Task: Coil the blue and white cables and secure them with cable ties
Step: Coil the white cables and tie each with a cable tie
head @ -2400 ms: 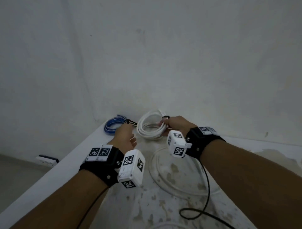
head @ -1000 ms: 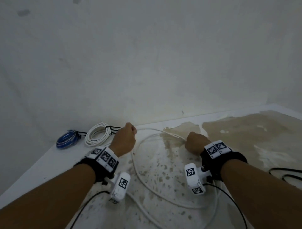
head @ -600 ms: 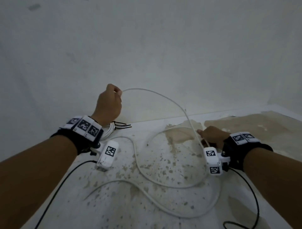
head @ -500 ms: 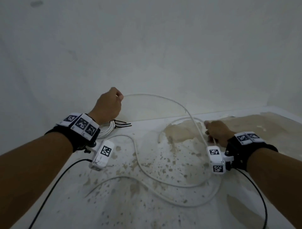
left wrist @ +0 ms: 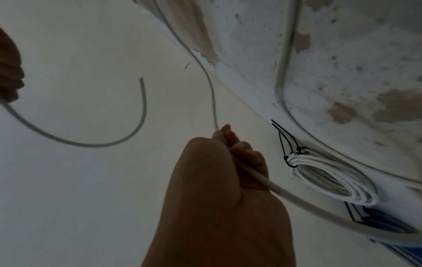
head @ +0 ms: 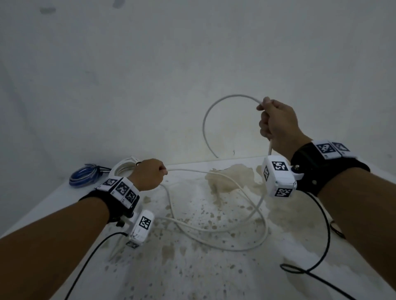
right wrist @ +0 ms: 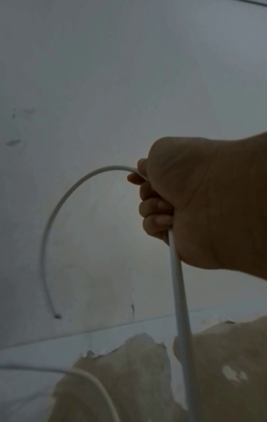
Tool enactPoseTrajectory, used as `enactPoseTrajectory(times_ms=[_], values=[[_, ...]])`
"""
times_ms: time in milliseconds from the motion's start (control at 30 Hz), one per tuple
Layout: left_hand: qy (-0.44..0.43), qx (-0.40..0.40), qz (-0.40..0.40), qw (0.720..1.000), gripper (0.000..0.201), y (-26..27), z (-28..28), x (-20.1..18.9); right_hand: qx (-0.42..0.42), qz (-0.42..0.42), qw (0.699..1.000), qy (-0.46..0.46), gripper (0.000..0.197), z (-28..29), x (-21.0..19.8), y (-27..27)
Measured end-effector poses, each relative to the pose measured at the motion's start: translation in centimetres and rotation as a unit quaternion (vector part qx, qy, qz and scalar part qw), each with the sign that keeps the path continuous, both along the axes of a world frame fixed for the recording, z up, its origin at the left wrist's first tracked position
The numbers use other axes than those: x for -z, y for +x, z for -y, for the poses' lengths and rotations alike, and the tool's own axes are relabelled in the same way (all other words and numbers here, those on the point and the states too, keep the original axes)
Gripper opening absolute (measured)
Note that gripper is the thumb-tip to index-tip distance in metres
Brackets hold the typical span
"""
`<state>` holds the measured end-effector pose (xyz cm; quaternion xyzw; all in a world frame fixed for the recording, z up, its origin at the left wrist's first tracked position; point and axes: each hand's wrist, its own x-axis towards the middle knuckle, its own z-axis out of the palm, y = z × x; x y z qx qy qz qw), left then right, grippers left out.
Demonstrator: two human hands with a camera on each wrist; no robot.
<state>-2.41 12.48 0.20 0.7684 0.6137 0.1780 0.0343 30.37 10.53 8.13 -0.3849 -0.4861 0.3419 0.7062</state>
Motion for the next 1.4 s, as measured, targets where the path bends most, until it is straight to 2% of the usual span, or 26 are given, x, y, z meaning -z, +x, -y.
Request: enactPoseTrajectory(times_ms=[33, 100, 167, 267, 367, 433, 533, 567, 633, 733, 767, 800, 833, 867, 900, 933, 967, 1000, 1033, 1067, 1100, 1133, 1233, 1267, 1333, 1400], values=[[0.012, -0.007, 0.027, 1.0, 0.022, 0.2, 0.0, 0.1, 0.026, 0.019, 0.999, 0.007, 0.034, 0.0, -0.2, 0.1], [0.057, -0.022, 0.107, 0.992, 0.021, 0.4, 0.0, -0.3, 0.104, 0.128, 0.986, -0.008, 0.037, -0.4, 0.3, 0.4], [0.114, -0.026, 0.183, 0.976, 0.022, 0.4, 0.0, -1.5, 0.181, 0.25, 0.95, -0.052, 0.039, -0.8, 1.8, 0.8], [0.168, -0.011, 0.24, 0.956, 0.022, 0.0, 0.0, -4.7, 0.249, 0.366, 0.884, -0.148, 0.045, -1.9, 5.4, 1.9], [0.209, 0.002, 0.247, 0.946, 0.022, -0.7, 0.3, -8.6, 0.246, 0.443, 0.826, -0.247, 0.05, -1.9, 8.8, 2.4], [0.232, -0.001, 0.259, 0.938, 0.022, -1.2, 0.6, -10.9, 0.211, 0.475, 0.808, -0.277, 0.046, -1.6, 10.3, 2.6], [0.237, -0.018, 0.295, 0.925, 0.024, -1.9, 0.8, -13.2, 0.164, 0.547, 0.753, -0.327, 0.036, -0.9, 11.4, 2.5], [0.23, -0.02, 0.316, 0.92, 0.024, -2.1, 0.9, -13.7, 0.145, 0.556, 0.744, -0.341, 0.033, -0.8, 11.6, 2.6], [0.22, -0.015, 0.354, 0.909, 0.025, -2.4, 1.0, -14.6, 0.121, 0.561, 0.743, -0.344, 0.046, -1.1, 12.8, 3.3], [0.224, -0.014, 0.403, 0.887, 0.024, -2.8, 1.3, -16.0, 0.12, 0.548, 0.738, -0.376, 0.092, -1.1, 14.9, 4.8], [0.227, -0.013, 0.417, 0.88, 0.024, -2.8, 1.5, -16.5, 0.126, 0.518, 0.755, -0.382, 0.098, -1.1, 15.1, 4.7], [0.23, -0.011, 0.425, 0.876, 0.023, -2.8, 1.6, -16.9, 0.126, 0.503, 0.767, -0.377, 0.093, -1.3, 15.2, 4.4], [0.233, -0.009, 0.426, 0.874, 0.023, -2.9, 1.7, -17.2, 0.151, 0.49, 0.788, -0.339, 0.076, -1.0, 14.9, 3.3], [0.233, -0.005, 0.426, 0.874, 0.023, -2.8, 1.8, -17.3, 0.188, 0.502, 0.79, -0.295, 0.06, -1.5, 14.3, 2.0], [0.233, -0.001, 0.428, 0.873, 0.023, -2.7, 1.8, -17.4, 0.206, 0.491, 0.814, -0.231, 0.061, -1.9, 13.9, 0.6], [0.231, 0.002, 0.431, 0.873, 0.023, -2.6, 1.7, -17.4, 0.18, 0.463, 0.852, -0.168, 0.065, -2.6, 13.6, -1.0], [0.227, 0.004, 0.435, 0.871, 0.023, -2.5, 1.6, -17.4, 0.121, 0.466, 0.866, -0.133, 0.061, -3.1, 13.4, -2.6], [0.225, 0.005, 0.439, 0.87, 0.023, -2.4, 1.6, -17.3, 0.056, 0.499, 0.857, -0.12, 0.053, -3.2, 13.0, -4.2], [0.224, 0.006, 0.443, 0.868, 0.023, -2.3, 1.6, -17.3, 0.002, 0.564, 0.815, -0.133, 0.046, -3.2, 13.0, -5.5], [0.227, 0.005, 0.447, 0.865, 0.023, -2.3, 1.7, -17.3, -0.022, 0.632, 0.761, -0.143, 0.038, -3.4, 13.3, -6.5], [0.231, 0.001, 0.448, 0.864, 0.024, -2.5, 1.8, -17.3, -0.024, 0.668, 0.724, -0.169, 0.033, -3.5, 13.7, -6.8], [0.235, -0.005, 0.449, 0.862, 0.025, -2.8, 2.0, -17.3, -0.018, 0.686, 0.703, -0.184, 0.033, -4.0, 14.2, -6.5], [0.226, -0.025, 0.422, 0.878, 0.026, -4.4, 2.4, -17.1, 0.056, 0.69, 0.69, -0.211, 0.041, -4.6, 14.9, -5.2], [0.21, -0.032, 0.399, 0.892, 0.026, -4.9, 2.5, -16.7, 0.093, 0.682, 0.696, -0.208, 0.044, -4.6, 14.5, -4.8], [0.177, -0.044, 0.349, 0.919, 0.024, -5.1, 2.5, -15.7, 0.144, 0.628, 0.741, -0.189, 0.045, -4.5, 12.7, -4.3], [0.16, -0.045, 0.304, 0.938, 0.022, -4.5, 2.6, -14.6, 0.147, 0.523, 0.825, -0.156, 0.045, -4.5, 9.9, -4.6]])
